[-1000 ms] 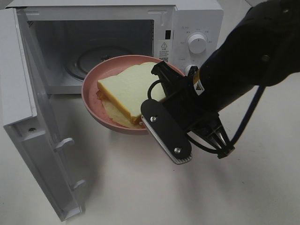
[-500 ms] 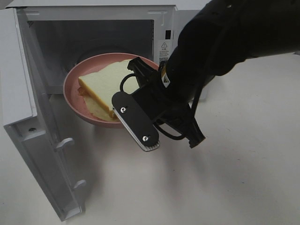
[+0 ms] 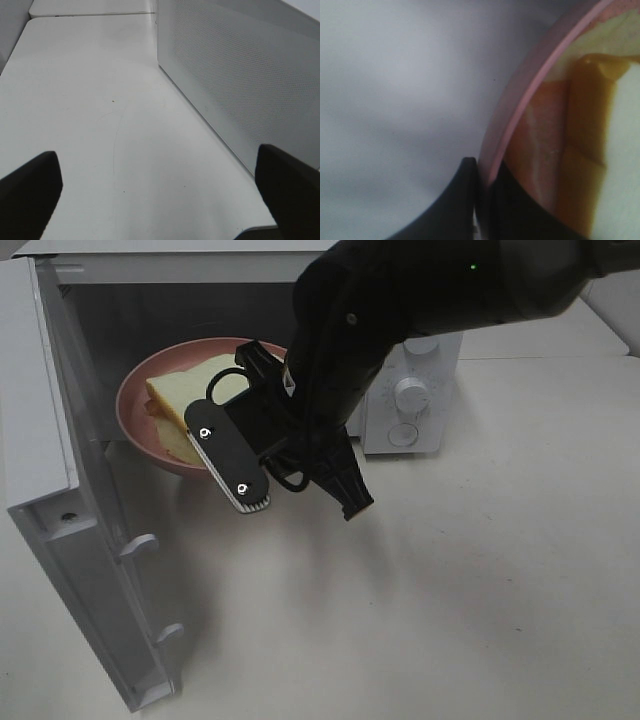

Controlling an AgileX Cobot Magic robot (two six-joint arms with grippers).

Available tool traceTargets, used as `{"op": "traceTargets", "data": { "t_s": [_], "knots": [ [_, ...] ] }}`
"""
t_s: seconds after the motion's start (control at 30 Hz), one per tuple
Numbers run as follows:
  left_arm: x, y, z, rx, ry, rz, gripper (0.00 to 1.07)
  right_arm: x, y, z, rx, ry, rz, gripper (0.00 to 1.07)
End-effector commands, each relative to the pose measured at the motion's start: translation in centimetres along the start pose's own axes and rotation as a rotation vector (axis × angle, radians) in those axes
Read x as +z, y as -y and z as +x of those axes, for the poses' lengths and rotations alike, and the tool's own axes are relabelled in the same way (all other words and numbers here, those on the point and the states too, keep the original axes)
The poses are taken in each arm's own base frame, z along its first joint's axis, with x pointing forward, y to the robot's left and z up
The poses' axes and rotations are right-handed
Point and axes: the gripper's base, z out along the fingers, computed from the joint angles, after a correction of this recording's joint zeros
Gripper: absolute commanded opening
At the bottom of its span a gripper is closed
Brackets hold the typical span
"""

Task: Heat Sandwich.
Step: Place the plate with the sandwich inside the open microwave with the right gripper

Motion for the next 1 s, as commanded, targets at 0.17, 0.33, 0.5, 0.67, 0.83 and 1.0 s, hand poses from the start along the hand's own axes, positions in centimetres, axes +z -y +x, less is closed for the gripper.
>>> {"op": "traceTargets", "data": {
  "t_s": [0.17,0.33,0.5,0.67,0.83,1.0],
  "knots": [
    [-0.2,0.0,0.1,-0.002,0.022,-0.003,0.98,0.7,2.7,-0.4,0.069,-0.022,0.033,0.0],
    [-0.2,0.0,0.1,-0.002,0.022,-0.003,0.98,1.7,3.8,-0.6,0.099,-0.03,0.039,0.0],
    [-0.2,0.0,0.1,-0.002,0.022,-0.003,0.98,2.9,4.6,-0.8,0.124,-0.047,0.032,0.0],
    [-0.2,0.0,0.1,-0.002,0.022,-0.003,0.98,3.6,5.6,-0.9,0.16,-0.054,0.04,0.0],
    [-0.2,0.0,0.1,-0.002,0.022,-0.003,0.98,4.3,6.3,-1.2,0.178,-0.067,0.031,0.0],
    [-0.2,0.0,0.1,-0.002,0.022,-0.003,0.98,4.5,7.4,-1.3,0.227,-0.099,0.048,0.0]
  ]
}}
